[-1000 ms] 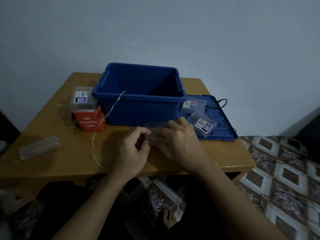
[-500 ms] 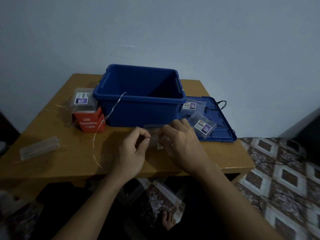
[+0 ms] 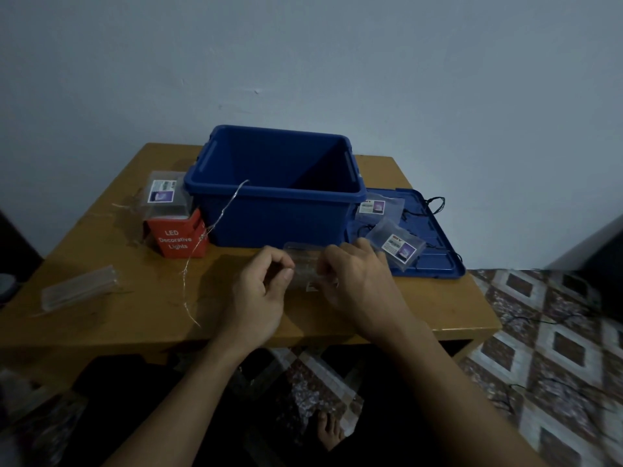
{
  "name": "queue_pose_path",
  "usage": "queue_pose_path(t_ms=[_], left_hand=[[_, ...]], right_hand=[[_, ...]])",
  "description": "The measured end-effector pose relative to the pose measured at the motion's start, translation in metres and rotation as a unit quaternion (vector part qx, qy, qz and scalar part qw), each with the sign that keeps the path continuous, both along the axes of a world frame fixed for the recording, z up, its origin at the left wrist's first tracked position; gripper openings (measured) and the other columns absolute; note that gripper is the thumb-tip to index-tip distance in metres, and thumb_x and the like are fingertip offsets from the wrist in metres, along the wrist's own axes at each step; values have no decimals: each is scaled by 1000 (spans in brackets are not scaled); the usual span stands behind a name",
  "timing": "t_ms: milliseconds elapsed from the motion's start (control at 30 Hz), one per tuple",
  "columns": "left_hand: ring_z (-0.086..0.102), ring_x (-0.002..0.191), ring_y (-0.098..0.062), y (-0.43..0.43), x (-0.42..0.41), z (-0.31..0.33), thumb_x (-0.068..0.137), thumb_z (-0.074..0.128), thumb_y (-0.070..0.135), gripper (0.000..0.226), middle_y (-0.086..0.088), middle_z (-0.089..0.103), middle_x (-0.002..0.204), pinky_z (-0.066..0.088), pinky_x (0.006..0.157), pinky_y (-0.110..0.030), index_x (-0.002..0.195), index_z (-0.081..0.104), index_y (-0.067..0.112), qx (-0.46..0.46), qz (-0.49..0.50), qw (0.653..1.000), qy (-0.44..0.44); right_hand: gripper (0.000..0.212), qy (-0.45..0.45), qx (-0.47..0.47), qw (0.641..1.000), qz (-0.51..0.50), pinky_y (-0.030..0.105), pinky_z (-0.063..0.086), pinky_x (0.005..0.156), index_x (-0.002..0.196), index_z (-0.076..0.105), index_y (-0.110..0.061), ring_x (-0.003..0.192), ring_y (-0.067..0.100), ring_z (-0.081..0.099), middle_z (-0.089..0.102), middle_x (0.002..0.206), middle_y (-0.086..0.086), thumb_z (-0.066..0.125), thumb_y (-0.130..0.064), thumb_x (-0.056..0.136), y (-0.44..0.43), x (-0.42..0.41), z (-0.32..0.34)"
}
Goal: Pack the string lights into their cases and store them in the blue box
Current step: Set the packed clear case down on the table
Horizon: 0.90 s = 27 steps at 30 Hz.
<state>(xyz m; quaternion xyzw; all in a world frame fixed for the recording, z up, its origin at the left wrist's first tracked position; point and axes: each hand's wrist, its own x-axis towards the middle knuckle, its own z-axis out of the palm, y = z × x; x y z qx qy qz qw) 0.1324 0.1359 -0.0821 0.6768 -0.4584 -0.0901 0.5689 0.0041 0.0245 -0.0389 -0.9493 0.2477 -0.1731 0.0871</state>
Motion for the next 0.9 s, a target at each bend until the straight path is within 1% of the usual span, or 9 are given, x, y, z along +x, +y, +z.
queue_pose_path(t_ms=[133,233,300,367,433,500,633,800,900], left_hand=[[57,83,-10,0,1,-1,97,57,4,13,4,60,87,44,71,-13,93,59,17,8,3,1000,6],[55,79,-12,0,2,-3,98,56,5,15,4,58,85,41,67,-13,93,57,19,9,4,1000,-6],[53,76,-13,0,2,-4,99,53,4,15,5,54,83,40,65,-14,93,57,18,12,-1,999,-35],[54,82,-10,-1,1,-5,99,52,4,14,8,54,87,40,69,-14,96,58,16,14,-1,997,-73],[55,90,-8,-2,1,-6,100,51,6,13,10,55,93,42,72,-14,98,60,16,16,6,996,-90],[56,91,-9,-2,1,-7,101,49,11,13,10,56,94,45,73,-18,98,60,16,13,8,996,-93],[56,87,-10,-3,2,-9,98,46,18,15,7,56,90,44,70,-21,93,60,16,5,11,994,-107],[57,91,-11,-3,4,-7,97,48,16,15,5,57,93,45,74,-20,92,62,15,-5,2,996,-87],[59,102,-10,0,4,-4,94,52,19,15,5,61,103,48,84,-19,96,67,16,-14,-15,1000,-23]], right_hand=[[12,-11,31,999,-6,40,40,87,89,51,-26,94,14,40,53,93,-9,58,-32,95,2,2,3],[9,13,15,1000,-5,38,37,87,95,59,-25,97,14,39,52,96,-8,59,-34,96,0,1,4],[12,12,8,1000,-2,37,37,85,98,64,-24,96,13,38,50,97,-8,59,-35,97,-1,1,3],[13,10,9,1000,0,35,36,82,100,66,-24,94,11,35,48,97,-9,59,-34,97,-1,0,1],[13,4,2,1000,2,33,34,80,103,67,-24,96,13,40,51,100,-8,60,-33,97,-1,0,-1],[12,-11,-3,1000,5,34,38,80,103,65,-24,95,13,42,57,104,-6,60,-33,96,0,0,-4],[11,-49,1,999,6,35,44,81,103,60,-24,91,11,44,57,101,-6,58,-34,98,1,0,-12],[14,-67,-4,998,17,35,44,74,103,71,-23,87,11,40,52,92,-8,61,-31,97,-2,0,-12],[17,-76,-11,997,20,35,46,76,104,71,-20,90,11,41,48,95,-7,60,-31,95,-1,0,-12]])
